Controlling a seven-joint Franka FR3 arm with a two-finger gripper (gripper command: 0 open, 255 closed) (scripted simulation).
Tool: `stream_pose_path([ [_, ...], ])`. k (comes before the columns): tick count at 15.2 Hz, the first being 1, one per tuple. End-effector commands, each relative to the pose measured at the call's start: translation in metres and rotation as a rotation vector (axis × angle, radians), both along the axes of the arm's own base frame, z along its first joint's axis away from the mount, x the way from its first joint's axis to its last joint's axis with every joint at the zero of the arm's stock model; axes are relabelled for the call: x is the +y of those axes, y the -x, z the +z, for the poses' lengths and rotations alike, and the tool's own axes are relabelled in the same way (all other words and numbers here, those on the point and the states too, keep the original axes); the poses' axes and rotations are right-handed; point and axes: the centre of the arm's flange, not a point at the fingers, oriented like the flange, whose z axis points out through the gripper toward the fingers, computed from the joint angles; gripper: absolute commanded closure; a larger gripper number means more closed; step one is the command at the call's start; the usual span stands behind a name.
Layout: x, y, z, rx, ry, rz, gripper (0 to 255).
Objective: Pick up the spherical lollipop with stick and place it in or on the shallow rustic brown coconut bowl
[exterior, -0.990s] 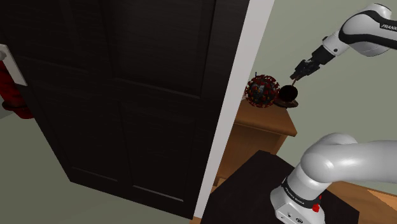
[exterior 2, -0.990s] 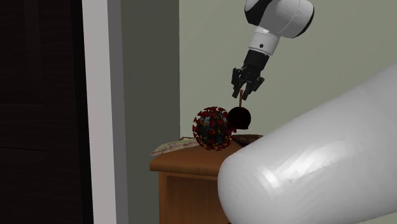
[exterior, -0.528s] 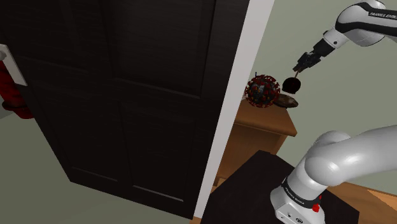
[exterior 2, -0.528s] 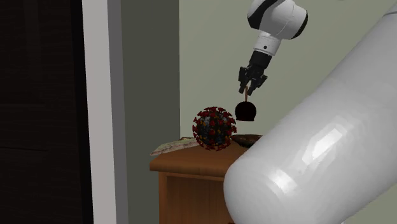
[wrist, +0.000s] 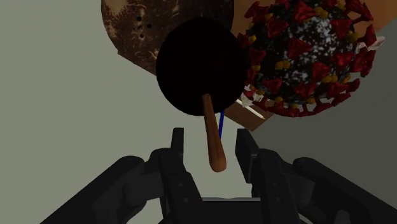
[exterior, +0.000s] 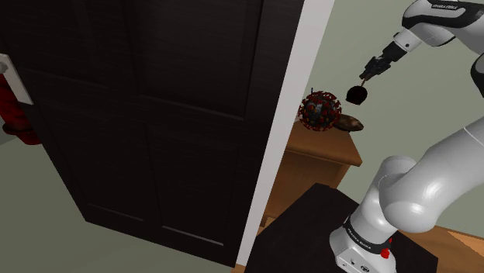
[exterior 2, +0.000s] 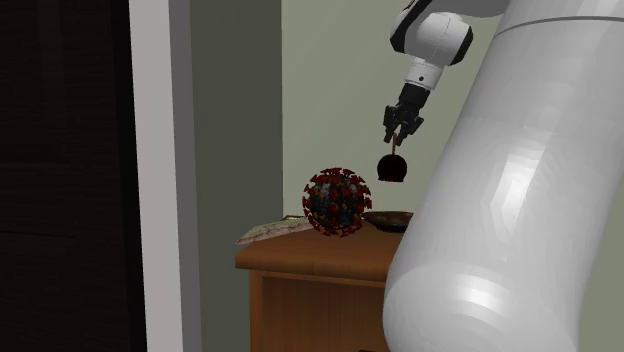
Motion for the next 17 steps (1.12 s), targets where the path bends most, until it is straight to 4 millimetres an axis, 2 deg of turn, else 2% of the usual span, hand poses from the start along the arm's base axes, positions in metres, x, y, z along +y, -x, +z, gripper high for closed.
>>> stream_pose_path([
  [1, -0.003, -0.002, -0.006, -0.001, 0.003, 0.0, 255],
  [17, -0.003, -0.002, -0.091, -0.001, 0.003, 0.0, 255],
])
